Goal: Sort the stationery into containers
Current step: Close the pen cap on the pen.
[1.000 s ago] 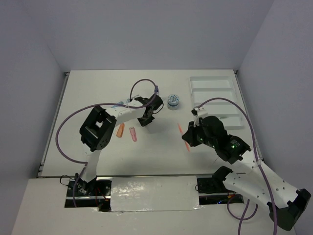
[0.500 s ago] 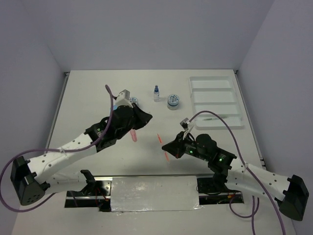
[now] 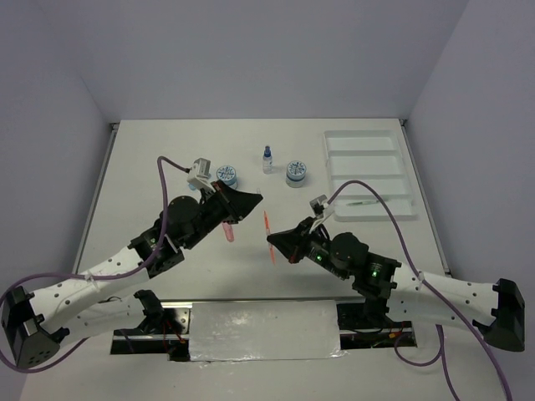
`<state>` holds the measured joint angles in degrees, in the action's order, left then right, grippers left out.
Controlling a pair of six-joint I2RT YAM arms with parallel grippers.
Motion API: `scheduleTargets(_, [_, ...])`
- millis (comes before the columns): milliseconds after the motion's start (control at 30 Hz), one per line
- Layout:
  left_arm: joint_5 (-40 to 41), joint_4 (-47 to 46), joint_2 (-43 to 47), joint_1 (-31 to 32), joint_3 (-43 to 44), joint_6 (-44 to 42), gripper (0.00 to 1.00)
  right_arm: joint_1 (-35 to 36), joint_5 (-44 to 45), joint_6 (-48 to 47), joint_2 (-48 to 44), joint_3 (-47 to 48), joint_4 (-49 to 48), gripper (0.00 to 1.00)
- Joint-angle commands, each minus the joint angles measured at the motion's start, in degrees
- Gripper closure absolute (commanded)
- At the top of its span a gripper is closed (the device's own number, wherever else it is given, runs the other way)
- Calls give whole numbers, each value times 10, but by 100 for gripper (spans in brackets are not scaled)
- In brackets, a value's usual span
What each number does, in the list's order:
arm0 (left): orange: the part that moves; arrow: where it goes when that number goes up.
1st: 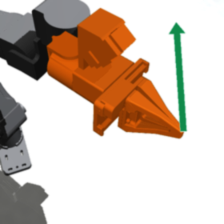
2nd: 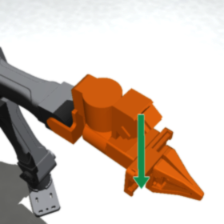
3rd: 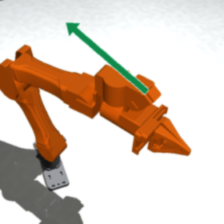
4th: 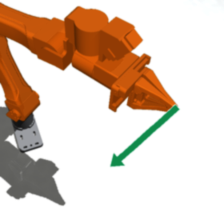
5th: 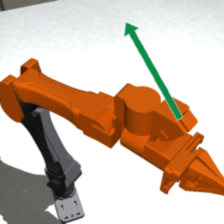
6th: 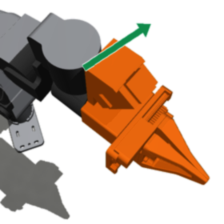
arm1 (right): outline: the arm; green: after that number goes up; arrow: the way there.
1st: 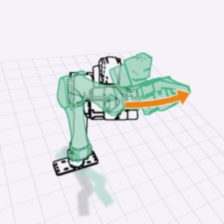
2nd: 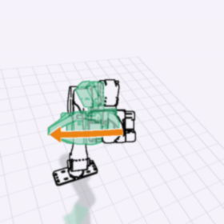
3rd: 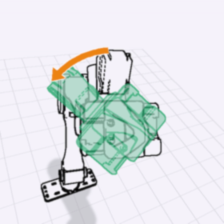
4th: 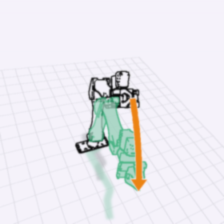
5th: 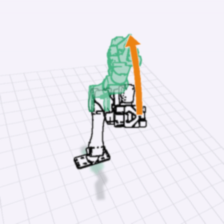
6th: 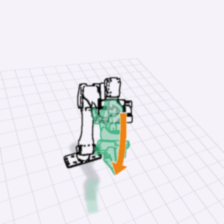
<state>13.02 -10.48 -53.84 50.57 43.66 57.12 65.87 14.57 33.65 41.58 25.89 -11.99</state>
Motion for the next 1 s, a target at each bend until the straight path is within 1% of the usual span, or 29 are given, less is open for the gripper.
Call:
scheduleTargets(0, [-20, -59, 11, 2, -7, -15, 100, 5, 53, 7, 8, 40, 1, 100])
scheduleTargets(267, [-31, -69, 2, 3, -11, -21, 100, 6, 41, -4, 11, 54, 3, 100])
scheduleTargets(633, [-50, -88, -3, 3, -17, -31, 100, 5, 49, -4, 20, 64, 17, 100])
scheduleTargets(967, [-44, -84, -6, 3, -23, -37, 100, 5, 50, -5, 21, 69, 28, 100])
